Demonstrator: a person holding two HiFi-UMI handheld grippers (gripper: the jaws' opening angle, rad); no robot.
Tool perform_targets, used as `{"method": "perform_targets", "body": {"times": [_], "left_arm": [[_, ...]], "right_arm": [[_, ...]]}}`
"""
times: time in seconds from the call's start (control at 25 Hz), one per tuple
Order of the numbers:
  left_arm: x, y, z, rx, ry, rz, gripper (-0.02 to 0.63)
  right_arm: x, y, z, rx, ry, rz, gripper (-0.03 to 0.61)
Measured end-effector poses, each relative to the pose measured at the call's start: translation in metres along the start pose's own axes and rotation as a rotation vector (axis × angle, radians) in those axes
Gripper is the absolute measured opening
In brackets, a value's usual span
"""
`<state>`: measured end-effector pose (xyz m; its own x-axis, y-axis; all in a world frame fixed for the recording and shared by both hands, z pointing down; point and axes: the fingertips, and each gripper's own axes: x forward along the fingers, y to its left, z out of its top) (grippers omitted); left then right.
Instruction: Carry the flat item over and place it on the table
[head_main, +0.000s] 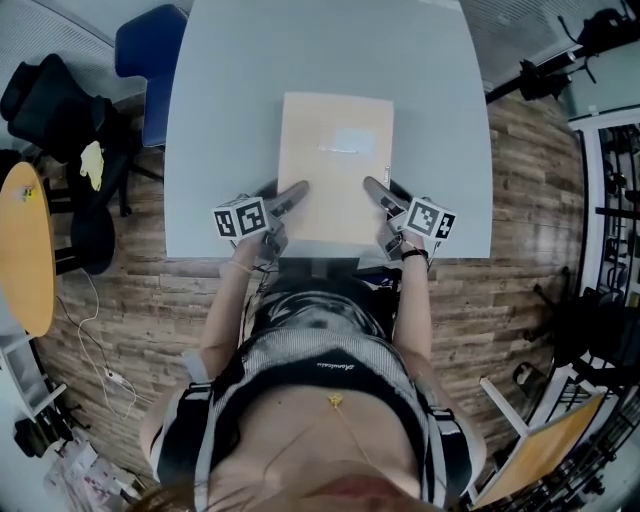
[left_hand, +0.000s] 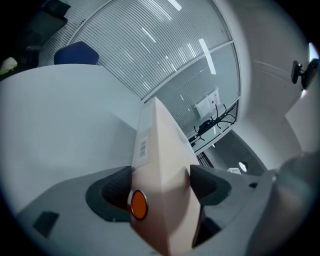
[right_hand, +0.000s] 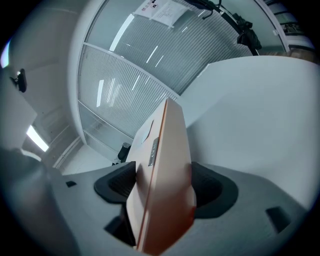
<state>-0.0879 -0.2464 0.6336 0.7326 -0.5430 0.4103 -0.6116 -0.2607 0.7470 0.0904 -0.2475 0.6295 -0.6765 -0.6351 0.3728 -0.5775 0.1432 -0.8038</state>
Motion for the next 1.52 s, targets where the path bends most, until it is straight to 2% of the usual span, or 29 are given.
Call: {"method": "perform_targets", "body": {"times": [0.12,0.28,0.56,0.84,1.52], "left_arm": [[0.002,0.014,-0.005,0.008,0.007,0.048,0.356],[0.014,0.017,-0.023,-0.051,0.04,0.006,0.356],[0.021,0.033,-0.035,-0.058,0.051,0.026,0.356],[0.029,0.048,-0.052,-0.092,0.084,0.057,0.356],[0.033,0.055,-0.062,-0.102,0.071,0.067,0.356]], "right_arm": [[0.005,-0.012,-0.008,0.015,0.019,-0.01,0.328],[0.008,-0.025,-0.015,0.032,0.036,-0.022,0.328],[0.017,-0.043,-0.028,0.039,0.051,-0.03,0.33],[0.023,-0.062,-0.044,0.054,0.096,-0.076,0.339],[0.021,-0.075,-0.045,0.052,0.092,-0.096,0.331]]}}
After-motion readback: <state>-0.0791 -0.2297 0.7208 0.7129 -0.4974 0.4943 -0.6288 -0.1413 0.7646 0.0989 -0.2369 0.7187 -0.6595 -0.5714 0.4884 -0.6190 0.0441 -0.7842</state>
